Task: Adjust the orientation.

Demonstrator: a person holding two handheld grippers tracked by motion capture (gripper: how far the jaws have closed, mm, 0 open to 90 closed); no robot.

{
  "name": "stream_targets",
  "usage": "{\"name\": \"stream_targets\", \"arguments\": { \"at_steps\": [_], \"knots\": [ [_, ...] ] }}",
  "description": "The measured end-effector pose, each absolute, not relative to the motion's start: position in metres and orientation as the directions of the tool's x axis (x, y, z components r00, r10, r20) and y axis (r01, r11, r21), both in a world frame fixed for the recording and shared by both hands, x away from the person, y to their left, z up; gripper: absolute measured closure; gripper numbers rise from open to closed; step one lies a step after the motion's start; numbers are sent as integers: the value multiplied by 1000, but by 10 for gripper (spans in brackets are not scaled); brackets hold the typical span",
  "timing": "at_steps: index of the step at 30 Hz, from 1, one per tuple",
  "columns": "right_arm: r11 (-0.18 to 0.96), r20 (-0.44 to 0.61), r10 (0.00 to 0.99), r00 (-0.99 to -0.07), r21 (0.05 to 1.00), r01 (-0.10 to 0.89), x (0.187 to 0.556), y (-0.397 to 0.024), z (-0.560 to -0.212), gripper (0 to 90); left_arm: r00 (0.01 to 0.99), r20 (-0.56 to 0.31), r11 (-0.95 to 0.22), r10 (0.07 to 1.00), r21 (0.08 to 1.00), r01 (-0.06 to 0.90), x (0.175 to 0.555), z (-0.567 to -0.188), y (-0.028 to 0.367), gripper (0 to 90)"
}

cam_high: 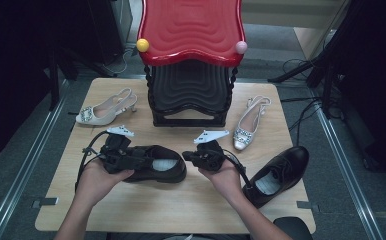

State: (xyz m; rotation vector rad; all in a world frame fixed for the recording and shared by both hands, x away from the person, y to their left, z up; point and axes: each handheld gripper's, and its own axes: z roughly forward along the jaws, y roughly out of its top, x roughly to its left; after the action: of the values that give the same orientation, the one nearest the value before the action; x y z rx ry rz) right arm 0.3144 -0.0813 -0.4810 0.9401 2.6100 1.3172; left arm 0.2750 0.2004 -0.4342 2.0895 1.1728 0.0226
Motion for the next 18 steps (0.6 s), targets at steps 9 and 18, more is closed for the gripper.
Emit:
{"name": "stream_targets", "arguments": {
  "at_steps": [9,18],
  "knots": [
    [452,214,542,-813,741,496,322,-74,-483,900,514,-318,-252,797,598,761,268,-440,236,756],
    [463,208,534,-819,739,490,325,-72,-482,900,472,-319,-256,822,534,806,274,-474,256,900]
  ]
}}
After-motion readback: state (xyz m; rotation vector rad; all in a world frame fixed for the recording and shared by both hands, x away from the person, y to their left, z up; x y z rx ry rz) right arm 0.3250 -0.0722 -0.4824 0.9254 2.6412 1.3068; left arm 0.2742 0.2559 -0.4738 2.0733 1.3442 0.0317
